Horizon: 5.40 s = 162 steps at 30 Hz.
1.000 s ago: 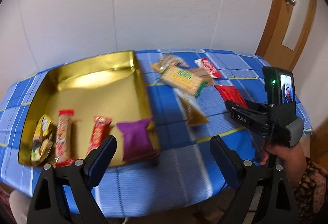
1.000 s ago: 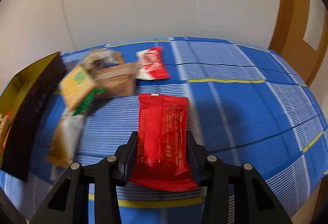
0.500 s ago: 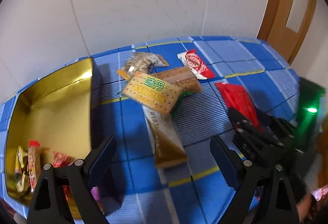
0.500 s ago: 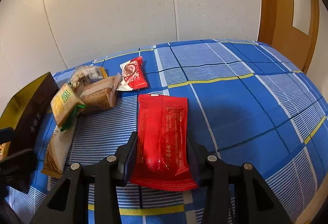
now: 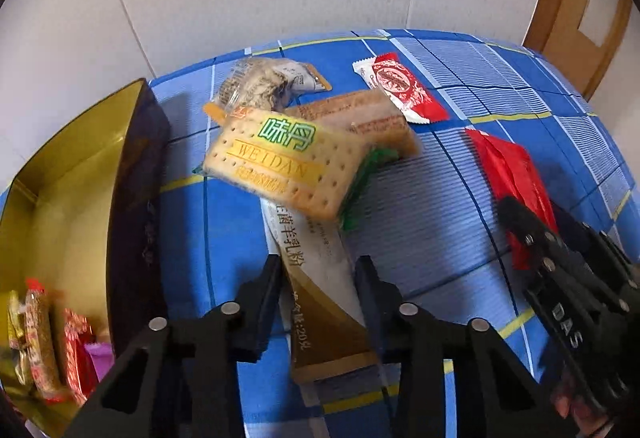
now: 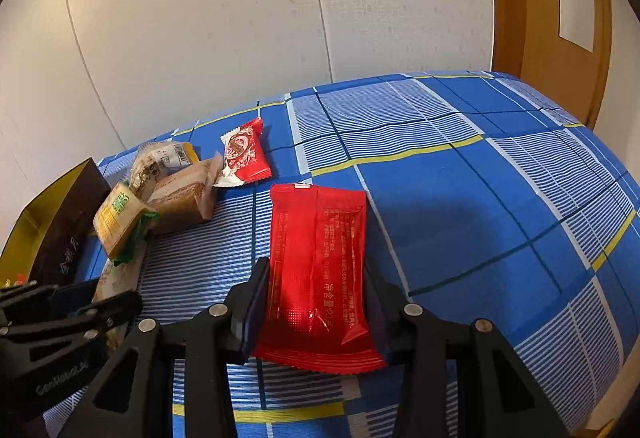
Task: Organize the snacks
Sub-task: 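Grasp the white-and-gold stick pack with the left tool while the right tool holds the red packet, then carry the stick pack into the gold tray with the left tool while the right tool holds the red packet, then lower the red packet into the gold tray and open the right tool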
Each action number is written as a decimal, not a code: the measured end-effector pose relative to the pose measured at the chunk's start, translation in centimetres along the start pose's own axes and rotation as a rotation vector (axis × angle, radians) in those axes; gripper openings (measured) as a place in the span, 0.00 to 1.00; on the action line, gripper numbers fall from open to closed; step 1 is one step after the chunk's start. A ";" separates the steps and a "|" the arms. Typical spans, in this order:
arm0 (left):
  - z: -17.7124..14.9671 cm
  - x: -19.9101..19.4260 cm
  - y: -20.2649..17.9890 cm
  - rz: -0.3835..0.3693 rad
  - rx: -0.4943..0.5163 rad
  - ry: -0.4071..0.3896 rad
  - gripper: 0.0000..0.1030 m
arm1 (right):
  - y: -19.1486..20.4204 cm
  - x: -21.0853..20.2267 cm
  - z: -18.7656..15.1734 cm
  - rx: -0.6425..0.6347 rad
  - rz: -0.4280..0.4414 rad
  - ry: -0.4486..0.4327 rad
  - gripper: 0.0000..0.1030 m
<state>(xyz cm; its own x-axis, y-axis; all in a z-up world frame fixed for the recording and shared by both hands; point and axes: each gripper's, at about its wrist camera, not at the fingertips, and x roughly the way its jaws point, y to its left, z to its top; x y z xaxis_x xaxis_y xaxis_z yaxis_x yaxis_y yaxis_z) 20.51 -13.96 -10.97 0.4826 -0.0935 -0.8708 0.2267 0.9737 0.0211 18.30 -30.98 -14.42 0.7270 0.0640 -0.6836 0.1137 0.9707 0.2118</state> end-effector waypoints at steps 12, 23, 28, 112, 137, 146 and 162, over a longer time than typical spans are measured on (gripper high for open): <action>-3.2 -2.1 -0.3 -0.081 -0.039 -0.002 0.35 | 0.1 -0.1 0.0 -0.006 -0.007 -0.003 0.43; -3.3 -2.5 -0.4 -0.145 -0.024 -0.023 0.27 | 0.1 -0.2 -0.1 -0.008 -0.007 -0.008 0.43; -4.0 -4.0 -0.1 -0.203 -0.047 -0.034 0.25 | 0.1 -0.2 -0.1 -0.016 -0.012 -0.011 0.43; -10.6 -6.3 22.1 0.001 -0.375 -0.128 0.26 | 0.1 -1.1 -0.4 -0.036 -0.034 -0.066 0.40; -12.1 -8.9 19.8 0.014 -0.336 -0.210 0.49 | 5.7 -5.9 -3.1 -0.077 0.137 -0.091 0.40; -13.1 -9.7 19.7 0.044 -0.309 -0.235 0.60 | 11.0 -7.5 -4.2 -0.173 0.233 -0.059 0.40; -14.2 -11.0 19.6 0.056 -0.301 -0.259 0.64 | 21.5 -7.3 -3.1 -0.326 0.391 0.025 0.40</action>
<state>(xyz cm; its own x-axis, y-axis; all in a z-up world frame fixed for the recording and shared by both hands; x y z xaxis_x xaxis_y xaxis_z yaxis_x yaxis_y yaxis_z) 7.63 9.08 -7.92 0.6934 -0.0502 -0.7188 -0.0459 0.9925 -0.1135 13.33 -9.82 -6.99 0.6565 0.4382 -0.6139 -0.3837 0.8948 0.2284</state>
